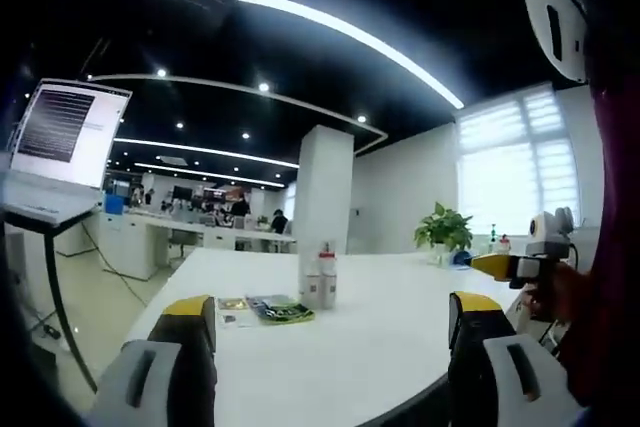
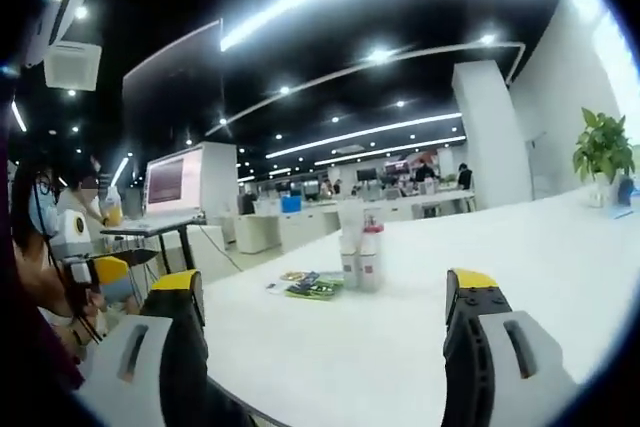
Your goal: Arrange the skincare products in the storage area until every visible bottle or jar stands upright without overlapping.
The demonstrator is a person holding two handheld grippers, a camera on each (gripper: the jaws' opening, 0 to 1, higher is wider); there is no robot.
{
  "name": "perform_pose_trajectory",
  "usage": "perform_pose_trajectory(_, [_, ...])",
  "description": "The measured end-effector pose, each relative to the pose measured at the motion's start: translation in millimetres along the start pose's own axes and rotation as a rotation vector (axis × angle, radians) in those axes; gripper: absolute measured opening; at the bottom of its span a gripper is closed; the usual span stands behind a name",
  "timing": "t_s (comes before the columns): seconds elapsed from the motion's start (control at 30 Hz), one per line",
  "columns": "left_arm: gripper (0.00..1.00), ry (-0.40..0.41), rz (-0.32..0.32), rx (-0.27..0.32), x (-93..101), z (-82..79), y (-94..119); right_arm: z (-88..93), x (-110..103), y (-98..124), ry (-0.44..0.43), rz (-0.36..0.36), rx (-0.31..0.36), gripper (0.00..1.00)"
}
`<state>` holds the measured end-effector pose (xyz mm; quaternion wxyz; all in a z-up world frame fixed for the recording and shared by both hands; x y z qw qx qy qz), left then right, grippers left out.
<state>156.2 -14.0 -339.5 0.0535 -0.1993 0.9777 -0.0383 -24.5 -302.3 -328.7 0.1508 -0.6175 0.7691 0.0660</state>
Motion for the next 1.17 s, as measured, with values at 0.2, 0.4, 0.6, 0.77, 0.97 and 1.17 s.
perform_pose_trajectory(0.2, [1.00,0.006,-0.019,0.030,-8.7,-8.3,0,0.5,3,-4,0.002,-0.003,-0.011,1.00])
perform_pose_trajectory(0.4, [1.00,-0.024,-0.019,-0.004,-7.4,-15.6,-1,0.5,6,-12,-0.001,-0.011,-0.018,1.00])
perform_pose_trajectory(0.6, [0.99,-0.009,0.016,0.005,-5.0,-19.5,0,2.3,5,-16,0.011,-0.022,-0.035,1.00])
perform_pose_trajectory(0.77, [0.99,0.018,-0.005,0.004,-12.2,-14.7,-5,3.1,4,-24,0.020,-0.013,-0.049,1.00])
perform_pose_trajectory(0.97, [0.98,0.065,-0.061,-0.002,-22.5,-6.3,-12,2.6,2,-37,0.013,-0.005,-0.032,1.00])
perform_pose_trajectory(1.17, [0.99,0.064,-0.050,-0.025,-24.7,-1.7,-20,11.8,3,-48,0.019,-0.020,-0.076,1.00])
Point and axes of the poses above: the point that each gripper's makers call its tool centre point, and the gripper's own axes: y roughly backward along the fingers, x roughly to its right, z roughly out of its underside, the point moved 10 cm from there along y, roughly backward along the fingers, and after that the axes turned 14 degrees about -y, right-handed, at the moved point
